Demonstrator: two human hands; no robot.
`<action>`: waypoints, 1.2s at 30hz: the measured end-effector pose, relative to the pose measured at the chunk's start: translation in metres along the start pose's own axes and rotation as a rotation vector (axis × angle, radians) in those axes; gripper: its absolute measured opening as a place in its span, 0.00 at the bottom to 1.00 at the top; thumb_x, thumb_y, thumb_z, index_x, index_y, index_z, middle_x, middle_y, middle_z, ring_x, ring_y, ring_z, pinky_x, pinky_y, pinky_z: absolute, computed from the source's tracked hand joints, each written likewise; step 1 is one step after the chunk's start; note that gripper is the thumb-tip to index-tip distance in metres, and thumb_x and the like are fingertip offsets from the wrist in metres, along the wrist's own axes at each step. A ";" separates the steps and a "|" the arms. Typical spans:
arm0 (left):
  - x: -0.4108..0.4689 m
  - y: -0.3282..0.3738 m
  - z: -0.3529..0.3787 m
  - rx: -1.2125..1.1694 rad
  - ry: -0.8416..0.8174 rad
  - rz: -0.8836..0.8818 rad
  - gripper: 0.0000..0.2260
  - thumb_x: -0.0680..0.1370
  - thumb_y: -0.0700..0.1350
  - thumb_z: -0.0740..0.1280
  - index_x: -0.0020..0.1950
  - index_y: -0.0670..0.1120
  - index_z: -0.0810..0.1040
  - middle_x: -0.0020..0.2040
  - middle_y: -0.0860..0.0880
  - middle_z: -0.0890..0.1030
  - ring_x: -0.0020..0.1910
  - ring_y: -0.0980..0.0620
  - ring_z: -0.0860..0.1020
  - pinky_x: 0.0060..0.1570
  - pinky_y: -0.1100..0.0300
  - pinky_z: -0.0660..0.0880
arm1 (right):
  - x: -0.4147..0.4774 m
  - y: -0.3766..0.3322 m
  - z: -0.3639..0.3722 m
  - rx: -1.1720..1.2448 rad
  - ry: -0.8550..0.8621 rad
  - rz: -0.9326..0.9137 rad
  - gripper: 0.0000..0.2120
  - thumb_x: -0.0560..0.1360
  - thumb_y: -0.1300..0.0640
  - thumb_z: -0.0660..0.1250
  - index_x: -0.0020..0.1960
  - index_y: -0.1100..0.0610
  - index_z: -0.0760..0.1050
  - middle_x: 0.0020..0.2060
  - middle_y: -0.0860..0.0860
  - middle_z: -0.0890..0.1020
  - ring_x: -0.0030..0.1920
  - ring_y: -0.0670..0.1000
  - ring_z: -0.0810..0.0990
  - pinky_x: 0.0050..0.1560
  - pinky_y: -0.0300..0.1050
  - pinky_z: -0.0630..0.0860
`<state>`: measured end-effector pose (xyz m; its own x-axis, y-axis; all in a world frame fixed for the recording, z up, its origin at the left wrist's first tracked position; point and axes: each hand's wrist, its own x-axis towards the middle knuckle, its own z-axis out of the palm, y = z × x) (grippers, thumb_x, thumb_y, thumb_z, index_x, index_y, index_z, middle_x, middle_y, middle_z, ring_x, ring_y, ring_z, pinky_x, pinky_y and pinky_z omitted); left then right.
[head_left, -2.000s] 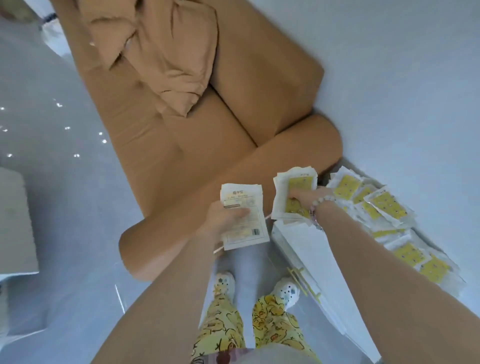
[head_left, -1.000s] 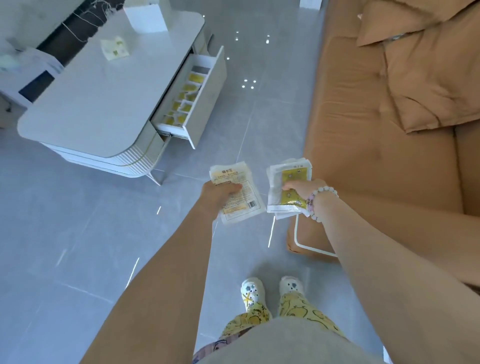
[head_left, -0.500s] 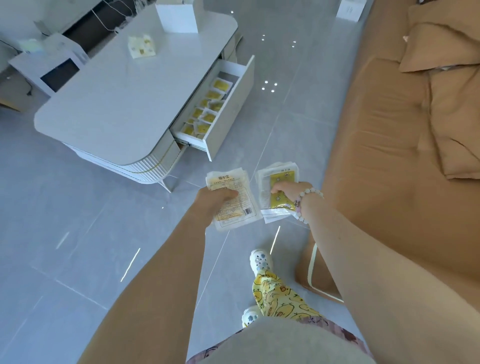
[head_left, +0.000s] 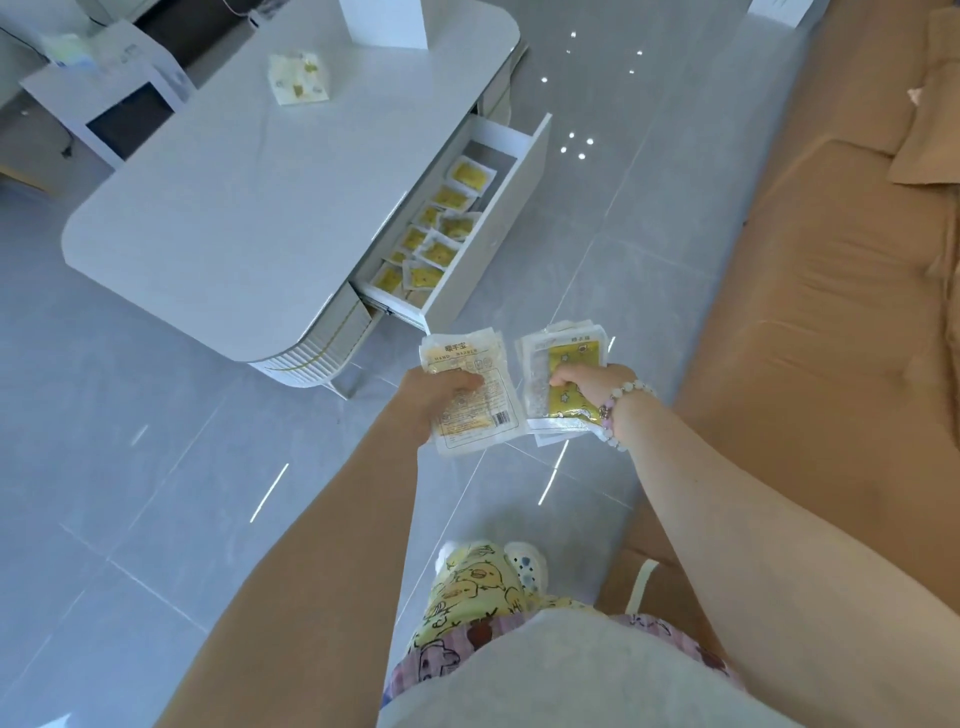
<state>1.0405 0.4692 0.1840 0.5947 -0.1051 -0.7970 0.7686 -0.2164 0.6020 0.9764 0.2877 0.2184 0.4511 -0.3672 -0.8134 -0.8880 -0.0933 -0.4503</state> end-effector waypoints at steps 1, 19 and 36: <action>0.006 0.005 0.000 0.000 0.007 -0.003 0.06 0.71 0.34 0.72 0.43 0.43 0.78 0.41 0.46 0.81 0.38 0.48 0.80 0.40 0.55 0.78 | 0.005 -0.006 0.000 0.004 -0.010 0.004 0.17 0.70 0.49 0.70 0.49 0.61 0.71 0.31 0.52 0.69 0.28 0.48 0.67 0.26 0.36 0.65; 0.171 0.157 -0.043 -0.091 0.091 -0.076 0.15 0.70 0.37 0.74 0.55 0.42 0.79 0.53 0.44 0.82 0.48 0.45 0.81 0.42 0.55 0.78 | 0.131 -0.202 0.009 -0.110 -0.032 0.016 0.12 0.68 0.51 0.71 0.42 0.59 0.74 0.38 0.53 0.75 0.33 0.50 0.72 0.27 0.37 0.66; 0.267 0.255 -0.008 -0.177 0.133 -0.133 0.12 0.72 0.39 0.73 0.53 0.42 0.78 0.49 0.47 0.80 0.48 0.47 0.79 0.51 0.52 0.76 | 0.241 -0.328 -0.037 -0.241 -0.034 0.032 0.20 0.69 0.51 0.71 0.54 0.62 0.73 0.42 0.55 0.76 0.33 0.52 0.72 0.31 0.39 0.70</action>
<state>1.3972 0.3939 0.1249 0.5028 0.0441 -0.8633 0.8642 -0.0450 0.5011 1.3734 0.1955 0.1835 0.4215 -0.3422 -0.8398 -0.8957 -0.3016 -0.3266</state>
